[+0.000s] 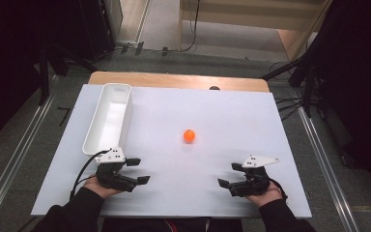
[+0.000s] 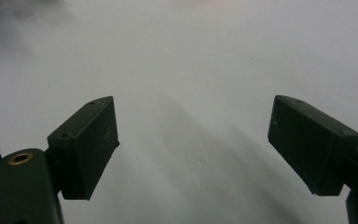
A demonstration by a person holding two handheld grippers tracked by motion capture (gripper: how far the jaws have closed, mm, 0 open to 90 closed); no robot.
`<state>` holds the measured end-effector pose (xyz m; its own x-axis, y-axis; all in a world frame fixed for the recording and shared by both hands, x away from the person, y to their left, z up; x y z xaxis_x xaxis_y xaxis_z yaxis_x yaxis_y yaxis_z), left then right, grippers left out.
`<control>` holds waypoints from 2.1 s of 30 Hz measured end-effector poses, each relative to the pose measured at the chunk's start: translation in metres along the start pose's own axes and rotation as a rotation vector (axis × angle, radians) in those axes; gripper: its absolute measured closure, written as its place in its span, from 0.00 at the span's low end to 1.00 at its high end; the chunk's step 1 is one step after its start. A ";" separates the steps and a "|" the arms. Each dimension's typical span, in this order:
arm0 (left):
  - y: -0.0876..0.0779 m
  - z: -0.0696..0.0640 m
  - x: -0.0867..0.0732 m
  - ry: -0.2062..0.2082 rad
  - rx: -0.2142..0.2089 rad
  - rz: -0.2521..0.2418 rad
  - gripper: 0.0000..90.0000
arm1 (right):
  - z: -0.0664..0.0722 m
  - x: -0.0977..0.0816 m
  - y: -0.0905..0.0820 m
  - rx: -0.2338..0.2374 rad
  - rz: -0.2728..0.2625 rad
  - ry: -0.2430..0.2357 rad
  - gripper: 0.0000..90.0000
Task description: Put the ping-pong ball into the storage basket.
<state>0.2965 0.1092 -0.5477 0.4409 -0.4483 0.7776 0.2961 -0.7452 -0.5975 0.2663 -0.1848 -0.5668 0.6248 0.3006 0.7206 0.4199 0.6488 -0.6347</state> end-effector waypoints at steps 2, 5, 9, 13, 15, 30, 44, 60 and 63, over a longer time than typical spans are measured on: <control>0.000 -0.002 0.001 0.015 0.006 -0.003 0.24 | 0.000 0.000 0.000 -0.002 0.001 0.001 0.16; 0.001 -0.001 0.004 0.017 0.016 -0.004 0.24 | -0.001 0.000 0.000 -0.005 0.005 -0.002 0.16; 0.002 -0.001 0.007 0.011 0.024 -0.016 0.24 | -0.001 0.000 0.000 -0.008 0.000 0.001 0.16; 0.007 -0.005 0.011 0.016 0.024 -0.010 0.24 | -0.002 0.000 0.000 -0.008 -0.004 0.008 0.16; 0.008 -0.007 0.013 0.025 0.025 -0.012 0.24 | -0.003 0.000 0.000 -0.013 -0.004 0.013 0.16; 0.010 -0.004 0.022 0.022 0.067 -0.034 0.23 | -0.002 -0.001 0.001 -0.008 0.004 0.008 0.16; 0.017 -0.009 0.034 0.009 0.062 -0.036 0.19 | -0.004 -0.001 0.000 -0.017 0.001 0.010 0.16; 0.033 -0.013 0.050 0.023 0.043 -0.038 0.06 | -0.004 0.000 0.000 -0.002 0.001 0.002 0.16; 0.037 -0.014 0.051 0.008 0.034 -0.020 0.00 | -0.003 -0.001 0.001 0.001 0.005 0.004 0.16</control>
<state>0.3178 0.0515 -0.5274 0.4275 -0.4375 0.7911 0.3332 -0.7372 -0.5878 0.2680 -0.1871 -0.5691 0.6296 0.3011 0.7162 0.4163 0.6476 -0.6383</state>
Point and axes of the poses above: each handheld gripper's, and its own axes: y roughly forward along the jaws, x roughly out of its top, z roughly to its left, the point moved 10 cm from there along y, roughly forward along the jaws, and after that the axes turned 4 degrees about x, right-handed, at the moved point
